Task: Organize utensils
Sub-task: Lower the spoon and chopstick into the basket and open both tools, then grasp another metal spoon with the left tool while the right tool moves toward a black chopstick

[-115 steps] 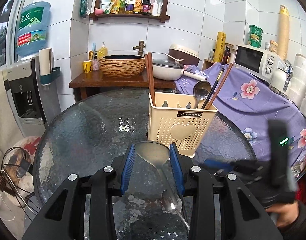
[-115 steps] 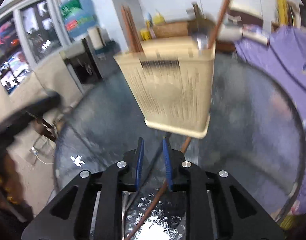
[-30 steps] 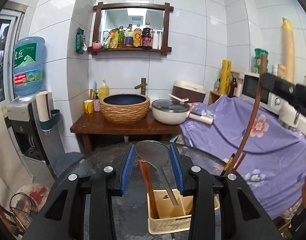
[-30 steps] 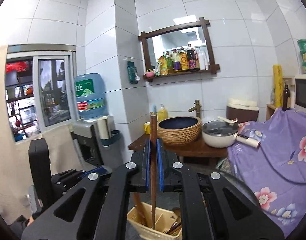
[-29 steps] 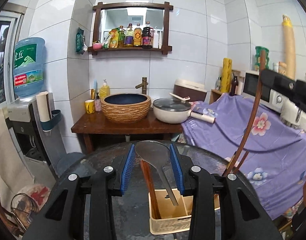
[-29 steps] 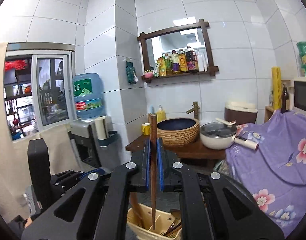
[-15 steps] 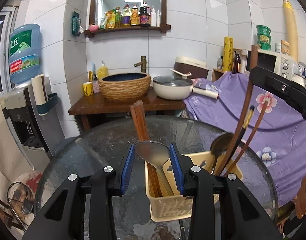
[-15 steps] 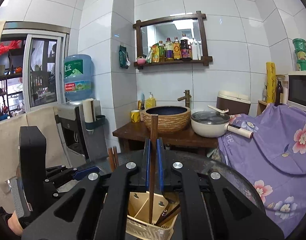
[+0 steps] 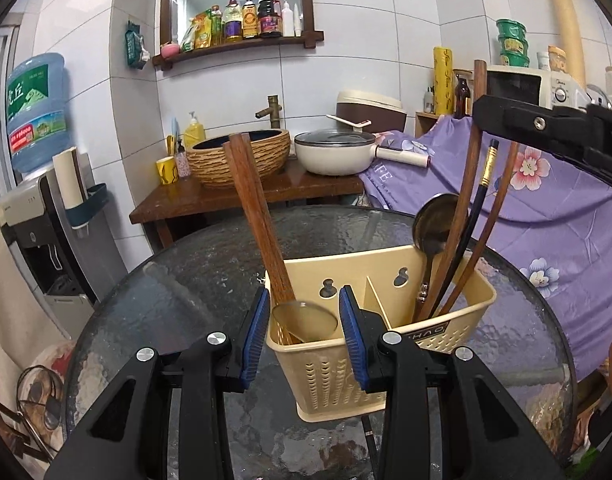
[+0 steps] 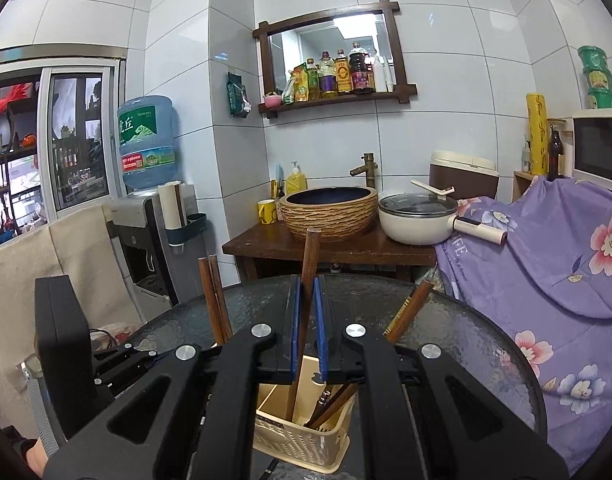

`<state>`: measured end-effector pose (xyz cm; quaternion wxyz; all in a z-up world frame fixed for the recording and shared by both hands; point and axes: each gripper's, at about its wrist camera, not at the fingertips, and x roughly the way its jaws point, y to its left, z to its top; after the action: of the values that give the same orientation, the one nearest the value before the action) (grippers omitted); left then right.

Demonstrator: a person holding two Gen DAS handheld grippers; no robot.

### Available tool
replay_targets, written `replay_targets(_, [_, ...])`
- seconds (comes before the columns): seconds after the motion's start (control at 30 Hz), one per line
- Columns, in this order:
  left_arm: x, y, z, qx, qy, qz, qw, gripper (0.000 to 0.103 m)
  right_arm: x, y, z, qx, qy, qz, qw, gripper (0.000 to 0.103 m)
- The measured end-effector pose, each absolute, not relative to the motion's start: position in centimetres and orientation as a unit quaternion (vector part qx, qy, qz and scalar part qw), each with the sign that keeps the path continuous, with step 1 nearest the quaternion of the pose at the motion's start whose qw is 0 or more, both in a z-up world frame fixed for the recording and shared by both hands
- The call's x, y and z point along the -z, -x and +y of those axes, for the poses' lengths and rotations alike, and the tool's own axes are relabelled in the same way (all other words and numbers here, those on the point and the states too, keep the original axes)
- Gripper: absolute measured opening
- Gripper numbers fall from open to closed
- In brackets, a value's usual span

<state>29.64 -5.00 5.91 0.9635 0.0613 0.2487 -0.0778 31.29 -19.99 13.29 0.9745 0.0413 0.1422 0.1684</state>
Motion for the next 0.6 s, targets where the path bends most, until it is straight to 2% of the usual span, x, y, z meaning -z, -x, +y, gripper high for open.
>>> replay_targets(0.17, [-6.0, -29.4, -5.1, 0.078, -0.057, 0.247, 0.964, 0.037, -13.1, -31.0, -20.3, -0.164, -0.04, 0.143, 0.975, 0.009])
replay_targets(0.23, [-6.3, -29.0, -5.0, 0.077, -0.056, 0.241, 0.966, 0.051, -13.2, -30.6, -20.4, -0.161, -0.035, 0.136, 0.977, 0.014])
replay_targets(0.27, [-6.5, -28.7, -4.8, 0.077, -0.055, 0.235, 0.967, 0.055, -13.2, -30.2, -20.5, -0.156, -0.032, 0.129, 0.979, 0.028])
replay_targets(0.3, [-6.7, -28.4, -4.7, 0.077, -0.053, 0.229, 0.969, 0.064, -13.3, -29.8, -20.6, -0.152, -0.031, 0.121, 0.981, 0.049])
replay_targets(0.33, [-6.9, -27.8, -4.5, 0.075, -0.05, 0.222, 0.971, 0.07, -13.4, -29.2, -20.8, -0.149, -0.032, 0.108, 0.982, 0.055])
replay_targets(0.37, [-7.1, -27.3, -4.3, 0.073, -0.045, 0.215, 0.973, 0.073, -13.4, -28.8, -20.9, -0.147, -0.03, 0.102, 0.983, 0.056])
replay_targets(0.43, [-7.3, -26.4, -3.9, 0.072, -0.036, 0.206, 0.975, 0.088, -13.5, -28.1, -20.9, -0.144, -0.02, 0.097, 0.985, 0.057])
replay_targets(0.5, [-7.2, -25.5, -3.3, 0.067, -0.029, 0.204, 0.976, 0.095, -13.3, -27.0, -20.8, -0.137, -0.007, 0.09, 0.987, 0.067])
replay_targets(0.6, [-6.6, -24.4, -2.4, 0.056, -0.02, 0.216, 0.975, 0.096, -13.0, -25.6, -21.0, -0.135, 0.0, 0.082, 0.987, 0.072])
